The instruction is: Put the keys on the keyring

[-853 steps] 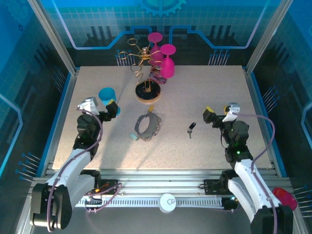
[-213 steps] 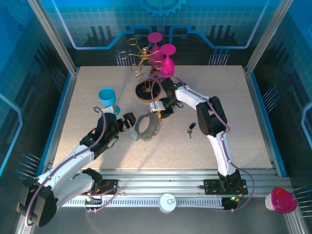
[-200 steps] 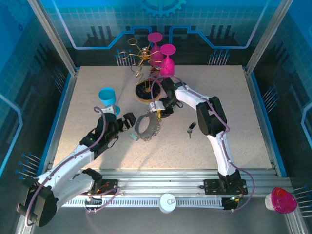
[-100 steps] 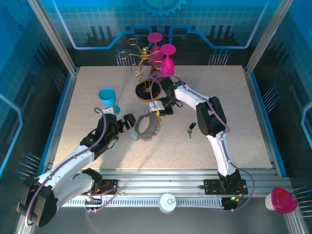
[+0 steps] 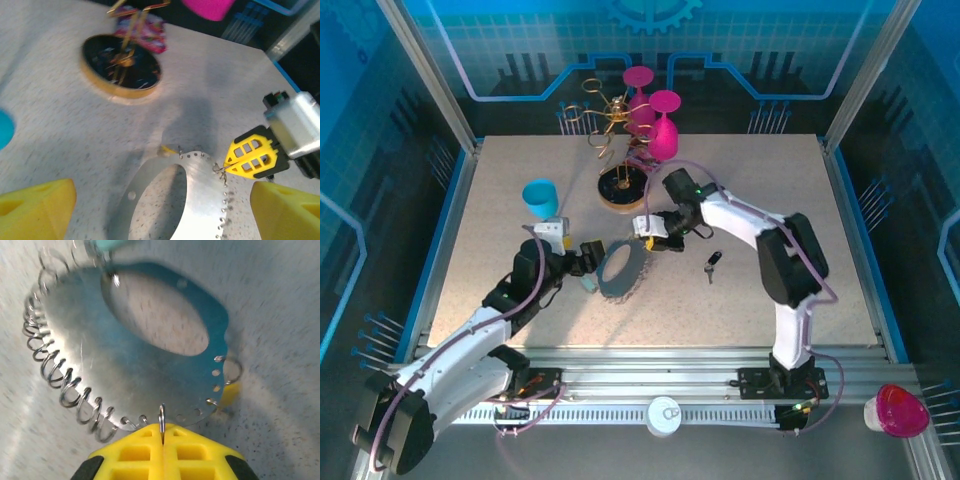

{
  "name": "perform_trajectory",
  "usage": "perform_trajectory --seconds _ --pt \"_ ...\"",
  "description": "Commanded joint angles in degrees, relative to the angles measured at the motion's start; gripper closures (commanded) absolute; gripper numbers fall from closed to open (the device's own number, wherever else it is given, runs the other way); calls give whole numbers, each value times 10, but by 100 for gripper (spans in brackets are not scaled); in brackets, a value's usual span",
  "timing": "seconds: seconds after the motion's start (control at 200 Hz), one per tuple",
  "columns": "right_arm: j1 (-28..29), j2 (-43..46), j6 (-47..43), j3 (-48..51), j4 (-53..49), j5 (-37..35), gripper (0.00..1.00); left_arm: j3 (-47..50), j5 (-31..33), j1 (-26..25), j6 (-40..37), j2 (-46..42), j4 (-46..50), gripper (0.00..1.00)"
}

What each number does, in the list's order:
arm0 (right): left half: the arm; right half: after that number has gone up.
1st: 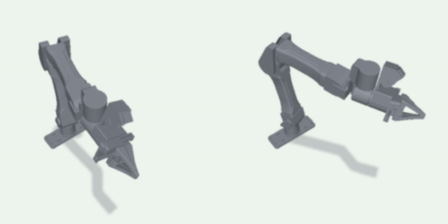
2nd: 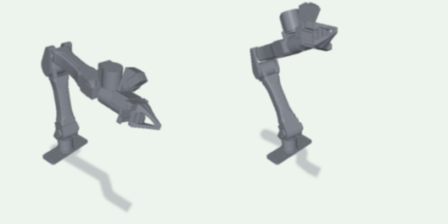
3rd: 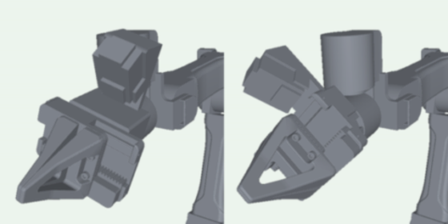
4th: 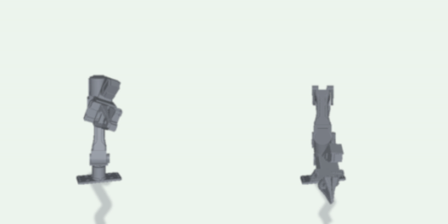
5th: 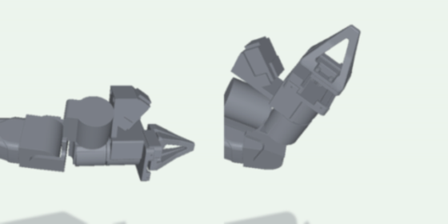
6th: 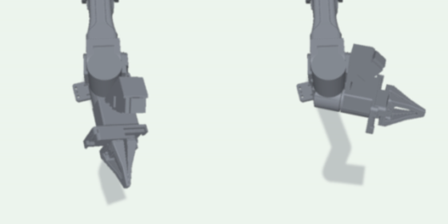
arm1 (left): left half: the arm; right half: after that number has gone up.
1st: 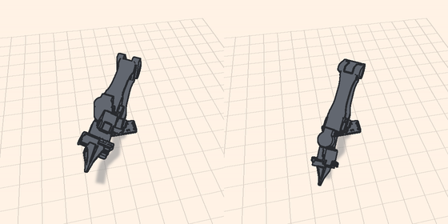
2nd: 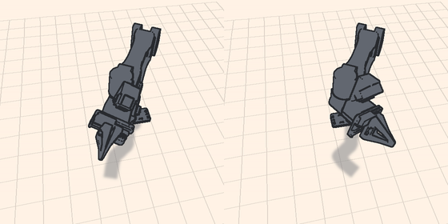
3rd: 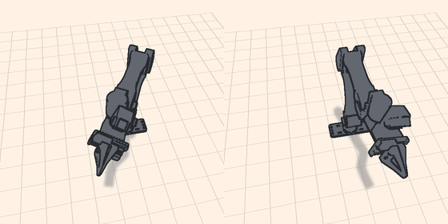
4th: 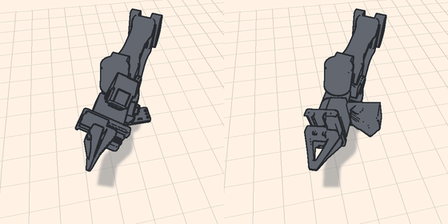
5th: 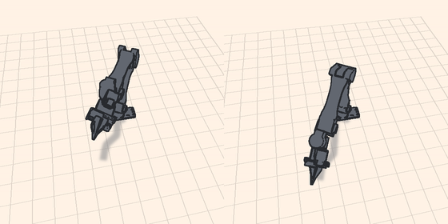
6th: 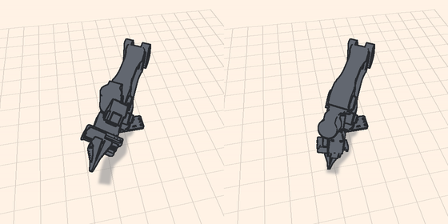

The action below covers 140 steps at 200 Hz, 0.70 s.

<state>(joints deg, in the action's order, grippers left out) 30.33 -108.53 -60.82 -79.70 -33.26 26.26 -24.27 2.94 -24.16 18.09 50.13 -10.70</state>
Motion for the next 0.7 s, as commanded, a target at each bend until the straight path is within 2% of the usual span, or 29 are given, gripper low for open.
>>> perform_trajectory --seconds 0.0,0.065,0.155,0.32,0.475,0.695 --pt "10 83 108 88 150 70 100 -1 -99 2 -147 -1 -86 11" --pt "12 126 153 137 211 90 100 0 -127 2 -179 3 -109 14" --pt "15 176 200 194 286 113 100 0 -196 1 -240 8 -128 23" --pt "16 234 229 245 340 143 100 -22 -311 -4 -353 8 -76 35" --pt "20 260 221 266 350 156 100 -25 -352 -12 -432 15 -47 41" --pt "39 257 171 278 324 151 100 -21 -372 -29 -492 96 -97 55"
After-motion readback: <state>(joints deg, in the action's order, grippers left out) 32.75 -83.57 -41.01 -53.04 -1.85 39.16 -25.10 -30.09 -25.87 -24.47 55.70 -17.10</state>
